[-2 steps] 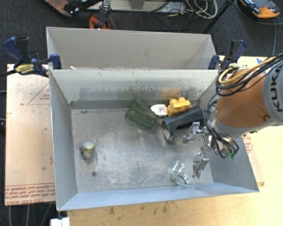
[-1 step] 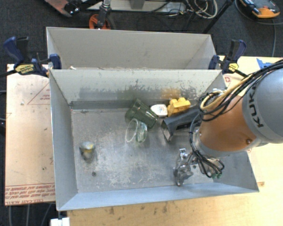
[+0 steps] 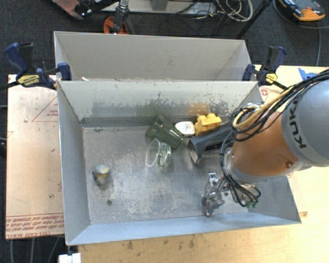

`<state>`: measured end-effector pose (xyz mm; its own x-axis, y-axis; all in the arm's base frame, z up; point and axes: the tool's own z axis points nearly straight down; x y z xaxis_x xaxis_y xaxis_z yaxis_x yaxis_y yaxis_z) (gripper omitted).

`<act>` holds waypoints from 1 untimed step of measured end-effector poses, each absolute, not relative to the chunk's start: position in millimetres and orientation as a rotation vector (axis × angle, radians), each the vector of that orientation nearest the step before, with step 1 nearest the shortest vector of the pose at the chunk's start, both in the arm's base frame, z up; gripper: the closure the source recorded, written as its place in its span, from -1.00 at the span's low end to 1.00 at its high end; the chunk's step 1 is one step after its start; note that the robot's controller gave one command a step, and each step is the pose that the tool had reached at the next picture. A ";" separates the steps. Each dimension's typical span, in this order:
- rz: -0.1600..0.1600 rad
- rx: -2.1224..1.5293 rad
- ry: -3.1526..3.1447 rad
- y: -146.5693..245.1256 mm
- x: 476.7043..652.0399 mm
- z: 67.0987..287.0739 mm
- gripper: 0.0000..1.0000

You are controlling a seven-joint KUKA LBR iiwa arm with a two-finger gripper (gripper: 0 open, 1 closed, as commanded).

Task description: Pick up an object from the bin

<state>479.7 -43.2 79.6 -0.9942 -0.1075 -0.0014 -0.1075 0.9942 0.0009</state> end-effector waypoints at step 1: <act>0.001 -0.392 3.126 -22.1 484.3 111.2 1.00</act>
Offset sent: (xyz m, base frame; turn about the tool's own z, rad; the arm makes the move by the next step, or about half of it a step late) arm 0.0506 0.0227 0.0727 0.4115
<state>484.3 -22.1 111.2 -0.9690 -0.2471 0.0085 -0.2471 0.9690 0.0020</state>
